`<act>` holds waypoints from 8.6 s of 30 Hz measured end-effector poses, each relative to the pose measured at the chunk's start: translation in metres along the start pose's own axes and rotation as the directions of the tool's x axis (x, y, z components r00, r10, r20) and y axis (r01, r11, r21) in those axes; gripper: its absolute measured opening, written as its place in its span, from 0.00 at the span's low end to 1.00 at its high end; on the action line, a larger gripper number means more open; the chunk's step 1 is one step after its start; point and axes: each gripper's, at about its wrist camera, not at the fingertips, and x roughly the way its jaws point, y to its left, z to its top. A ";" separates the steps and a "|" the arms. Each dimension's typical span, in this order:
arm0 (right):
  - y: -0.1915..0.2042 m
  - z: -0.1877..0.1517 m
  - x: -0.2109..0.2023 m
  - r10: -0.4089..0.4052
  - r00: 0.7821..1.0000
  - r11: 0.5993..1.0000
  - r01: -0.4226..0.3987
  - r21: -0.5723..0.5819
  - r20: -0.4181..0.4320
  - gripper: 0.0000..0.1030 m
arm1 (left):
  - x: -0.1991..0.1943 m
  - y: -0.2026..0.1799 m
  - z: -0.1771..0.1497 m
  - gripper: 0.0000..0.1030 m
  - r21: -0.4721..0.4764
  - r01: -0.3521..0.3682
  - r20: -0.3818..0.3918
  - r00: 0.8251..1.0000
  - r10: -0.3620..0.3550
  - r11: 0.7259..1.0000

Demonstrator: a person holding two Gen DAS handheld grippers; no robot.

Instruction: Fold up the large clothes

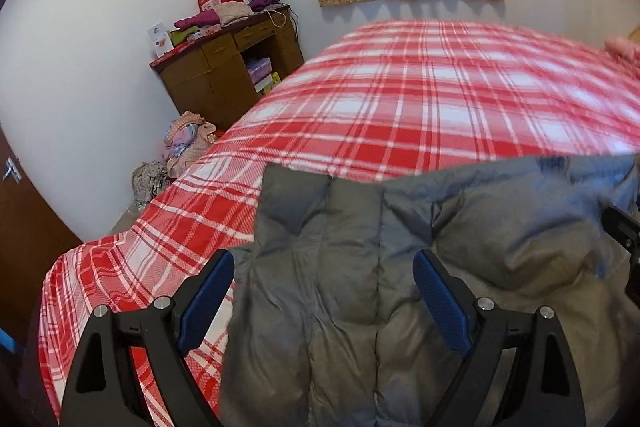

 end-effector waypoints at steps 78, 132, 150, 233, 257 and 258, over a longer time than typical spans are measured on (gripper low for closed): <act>0.000 -0.140 -0.078 -0.080 0.997 0.988 0.082 -0.127 0.021 0.90 | -0.062 0.091 -0.134 0.09 -0.341 0.486 0.050 0.864 -0.500 0.805; -0.234 -0.158 -0.120 -0.245 0.969 0.925 0.245 0.292 -0.037 0.87 | -0.221 -0.166 -0.061 0.06 0.508 0.255 0.240 0.875 -0.419 0.823; -0.273 -0.167 -0.115 -0.197 0.979 0.898 0.200 0.392 -0.049 0.84 | -0.300 -0.222 -0.070 0.71 0.655 0.104 0.350 0.836 -0.422 0.749; -0.114 -0.058 -0.003 -0.174 0.981 0.953 0.189 0.236 -0.084 0.43 | -0.029 -0.158 0.001 0.84 0.115 0.112 0.050 0.992 -0.118 0.987; -0.119 -0.062 0.001 -0.138 0.988 0.949 0.153 0.275 -0.071 0.44 | -0.028 -0.162 0.000 0.84 0.135 0.094 0.054 0.993 -0.102 0.986; -0.119 -0.063 0.001 -0.136 0.988 0.949 0.150 0.278 -0.070 0.44 | -0.028 -0.161 0.000 0.84 0.136 0.095 0.053 0.993 -0.103 0.986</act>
